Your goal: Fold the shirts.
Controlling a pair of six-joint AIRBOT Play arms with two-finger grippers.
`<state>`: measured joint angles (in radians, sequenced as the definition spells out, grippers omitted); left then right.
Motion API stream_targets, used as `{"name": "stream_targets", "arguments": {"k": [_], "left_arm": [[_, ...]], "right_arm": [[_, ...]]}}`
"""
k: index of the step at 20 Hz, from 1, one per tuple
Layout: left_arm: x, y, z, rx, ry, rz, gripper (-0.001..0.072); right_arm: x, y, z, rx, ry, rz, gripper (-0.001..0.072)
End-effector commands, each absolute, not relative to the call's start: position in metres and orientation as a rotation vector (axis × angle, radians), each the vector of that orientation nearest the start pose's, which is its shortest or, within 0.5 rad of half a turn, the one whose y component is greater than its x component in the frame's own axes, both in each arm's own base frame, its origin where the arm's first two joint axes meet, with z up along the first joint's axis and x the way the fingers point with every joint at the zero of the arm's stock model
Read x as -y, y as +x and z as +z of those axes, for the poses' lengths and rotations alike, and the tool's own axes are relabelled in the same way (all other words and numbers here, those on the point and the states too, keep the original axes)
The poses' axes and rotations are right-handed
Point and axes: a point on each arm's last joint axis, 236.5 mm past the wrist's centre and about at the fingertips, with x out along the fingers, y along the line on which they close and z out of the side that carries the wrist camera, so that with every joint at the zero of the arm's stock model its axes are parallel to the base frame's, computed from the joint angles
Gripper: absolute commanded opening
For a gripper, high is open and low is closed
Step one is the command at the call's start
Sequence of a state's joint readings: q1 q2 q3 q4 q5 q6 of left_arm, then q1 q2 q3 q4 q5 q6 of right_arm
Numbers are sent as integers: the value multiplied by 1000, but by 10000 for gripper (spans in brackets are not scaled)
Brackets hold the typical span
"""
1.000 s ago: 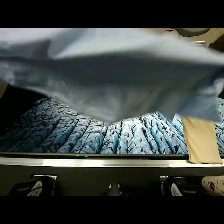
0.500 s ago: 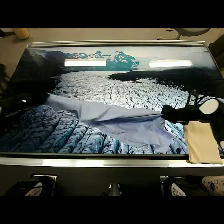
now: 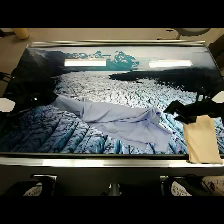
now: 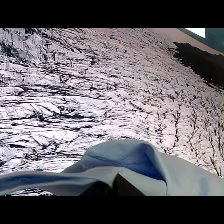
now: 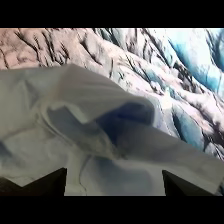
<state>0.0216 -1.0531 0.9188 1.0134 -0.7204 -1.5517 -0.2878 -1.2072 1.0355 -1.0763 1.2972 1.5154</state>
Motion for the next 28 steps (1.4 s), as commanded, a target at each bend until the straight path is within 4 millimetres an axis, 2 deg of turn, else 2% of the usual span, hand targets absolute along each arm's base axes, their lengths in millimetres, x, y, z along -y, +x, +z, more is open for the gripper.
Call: {"name": "stream_targets", "arguments": {"k": [1, 3, 4, 5, 7, 8, 9, 10, 11, 12, 13, 14, 15, 16, 18, 19, 20, 21, 22, 23, 24, 25, 27, 28], "left_arm": [[77, 410, 77, -845, -515, -185, 24], [81, 406, 74, -863, -513, -194, 24], [81, 405, 74, -868, -513, -195, 24], [81, 404, 73, -872, -512, -197, 24], [82, 402, 72, -882, -512, -200, 24], [83, 402, 72, -885, -512, -201, 24], [83, 401, 71, -889, -511, -203, 24], [83, 401, 71, -890, -512, -202, 24], [83, 401, 72, -889, -512, -202, 24], [82, 401, 72, -888, -512, -202, 24], [81, 402, 75, -880, -512, -200, 24], [77, 407, 87, -851, -511, -199, 24], [71, 415, 112, -791, -508, -197, 24], [63, 423, 148, -707, -499, -198, 24], [43, 431, 260, -463, -460, -205, 23], [33, 423, 332, -310, -429, -207, 23], [24, 405, 406, -147, -390, -207, 24], [17, 380, 473, 9, -351, -204, 23], [12, 346, 536, 170, -310, -194, 24], [9, 314, 583, 302, -275, -184, 23], [9, 284, 619, 413, -247, -175, 23], [8, 257, 646, 508, -226, -166, 23], [7, 227, 671, 626, -221, -154, 23], [5, 223, 674, 646, -224, -150, 23]], "right_arm": [[-23, 274, -12, -1577, 645, 135, 642], [-57, 238, -47, -1703, 602, 202, 643], [-70, 230, -60, -1717, 582, 216, 643], [-82, 230, -69, -1704, 571, 229, 644], [-99, 244, -80, -1629, 568, 228, 640], [-101, 252, -82, -1600, 575, 205, 596], [-102, 259, -85, -1575, 585, 178, 510], [-102, 264, -85, -1556, 600, 161, 389], [-105, 265, -83, -1557, 610, 168, 96], [-107, 263, -78, -1571, 608, 190, 19], [-110, 262, -65, -1582, 569, 254, 17], [-112, 267, -45, -1571, 522, 317, 16], [-113, 280, -15, -1514, 477, 365, 16], [-112, 300, 23, -1415, 433, 395, 16], [-109, 341, 138, -1100, 342, 424, 16], [-106, 351, 212, -903, 287, 430, 16], [-98, 350, 280, -722, 234, 408, 16], [-85, 339, 348, -536, 194, 353, 16], [-71, 321, 400, -395, 176, 293, 16], [-58, 298, 440, -286, 171, 236, 16], [-49, 279, 463, -224, 175, 199, 16], [-46, 263, 473, -196, 182, 186, 16], [-51, 244, 464, -246, 205, 197, 17], [-52, 240, 453, -295, 220, 196, 17]]}}
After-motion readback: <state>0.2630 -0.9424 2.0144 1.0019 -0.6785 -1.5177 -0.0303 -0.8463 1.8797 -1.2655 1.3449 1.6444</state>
